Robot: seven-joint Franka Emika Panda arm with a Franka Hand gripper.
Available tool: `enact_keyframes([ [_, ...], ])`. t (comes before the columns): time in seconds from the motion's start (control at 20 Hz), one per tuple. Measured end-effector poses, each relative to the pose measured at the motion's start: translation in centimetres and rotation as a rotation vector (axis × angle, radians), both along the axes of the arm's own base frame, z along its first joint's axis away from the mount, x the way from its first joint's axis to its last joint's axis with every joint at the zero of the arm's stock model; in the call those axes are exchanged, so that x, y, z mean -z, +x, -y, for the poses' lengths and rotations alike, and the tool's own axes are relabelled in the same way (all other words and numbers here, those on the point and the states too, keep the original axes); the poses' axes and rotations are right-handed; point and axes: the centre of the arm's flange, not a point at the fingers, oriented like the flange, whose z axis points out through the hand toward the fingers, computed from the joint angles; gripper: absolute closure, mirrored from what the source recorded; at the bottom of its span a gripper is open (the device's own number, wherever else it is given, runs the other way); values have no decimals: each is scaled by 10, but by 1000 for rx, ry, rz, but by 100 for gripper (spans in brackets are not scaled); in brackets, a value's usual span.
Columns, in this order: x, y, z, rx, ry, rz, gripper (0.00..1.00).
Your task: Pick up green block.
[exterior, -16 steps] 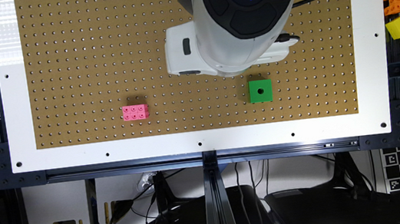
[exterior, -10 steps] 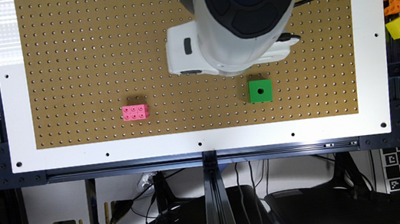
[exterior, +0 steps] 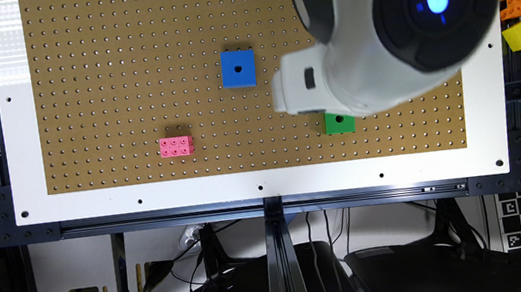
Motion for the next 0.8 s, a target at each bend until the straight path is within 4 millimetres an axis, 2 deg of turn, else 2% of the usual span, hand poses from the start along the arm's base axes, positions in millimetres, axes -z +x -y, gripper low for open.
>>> enact_keyframes([
  [0.15,3,8,-2,0,5,2,0],
  [0.45,4,8,-4,-2,6,0,0],
  [0.65,31,9,-4,-1,8,-18,0],
  [0.8,38,11,-5,-1,11,-21,0],
])
